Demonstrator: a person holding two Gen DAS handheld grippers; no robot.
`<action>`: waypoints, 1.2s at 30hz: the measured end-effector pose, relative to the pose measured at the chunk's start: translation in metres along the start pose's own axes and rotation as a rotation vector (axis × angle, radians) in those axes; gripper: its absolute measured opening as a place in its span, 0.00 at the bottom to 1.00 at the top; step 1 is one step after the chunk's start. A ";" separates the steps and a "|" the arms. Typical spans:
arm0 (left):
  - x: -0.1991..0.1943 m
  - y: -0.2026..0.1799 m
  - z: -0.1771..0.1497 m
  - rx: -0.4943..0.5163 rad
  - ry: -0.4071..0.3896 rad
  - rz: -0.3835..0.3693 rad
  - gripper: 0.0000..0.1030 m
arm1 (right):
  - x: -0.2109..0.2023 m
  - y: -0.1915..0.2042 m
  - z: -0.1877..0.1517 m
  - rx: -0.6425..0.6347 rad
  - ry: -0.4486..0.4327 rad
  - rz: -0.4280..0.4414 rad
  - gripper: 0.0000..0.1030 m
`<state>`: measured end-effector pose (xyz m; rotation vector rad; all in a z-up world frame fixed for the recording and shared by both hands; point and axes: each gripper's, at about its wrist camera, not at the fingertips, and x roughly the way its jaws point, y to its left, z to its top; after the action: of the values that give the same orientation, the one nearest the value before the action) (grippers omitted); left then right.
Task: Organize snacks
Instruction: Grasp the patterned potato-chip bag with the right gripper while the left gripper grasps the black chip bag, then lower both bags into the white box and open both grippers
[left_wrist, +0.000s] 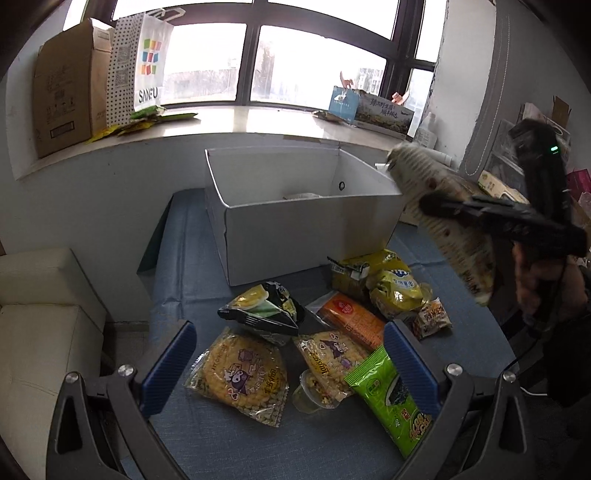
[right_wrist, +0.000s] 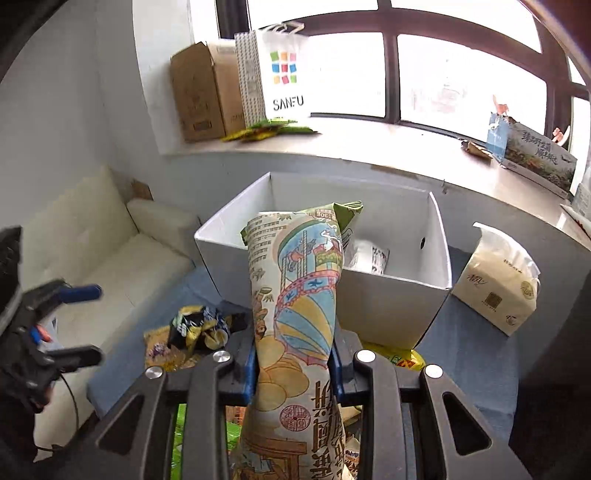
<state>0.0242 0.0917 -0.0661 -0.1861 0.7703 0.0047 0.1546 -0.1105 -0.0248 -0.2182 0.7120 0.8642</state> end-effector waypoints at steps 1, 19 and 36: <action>0.011 0.000 0.002 0.004 0.024 -0.002 1.00 | -0.014 -0.001 0.000 0.011 -0.026 0.008 0.31; 0.121 0.025 0.016 -0.080 0.244 0.091 0.55 | -0.087 -0.003 -0.044 0.098 -0.123 0.023 0.31; -0.005 -0.003 0.091 -0.003 -0.212 0.033 0.52 | -0.027 -0.036 0.019 0.216 -0.112 0.054 0.31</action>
<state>0.0842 0.1045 0.0019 -0.1723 0.5615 0.0558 0.1790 -0.1418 0.0038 0.0418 0.7031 0.8367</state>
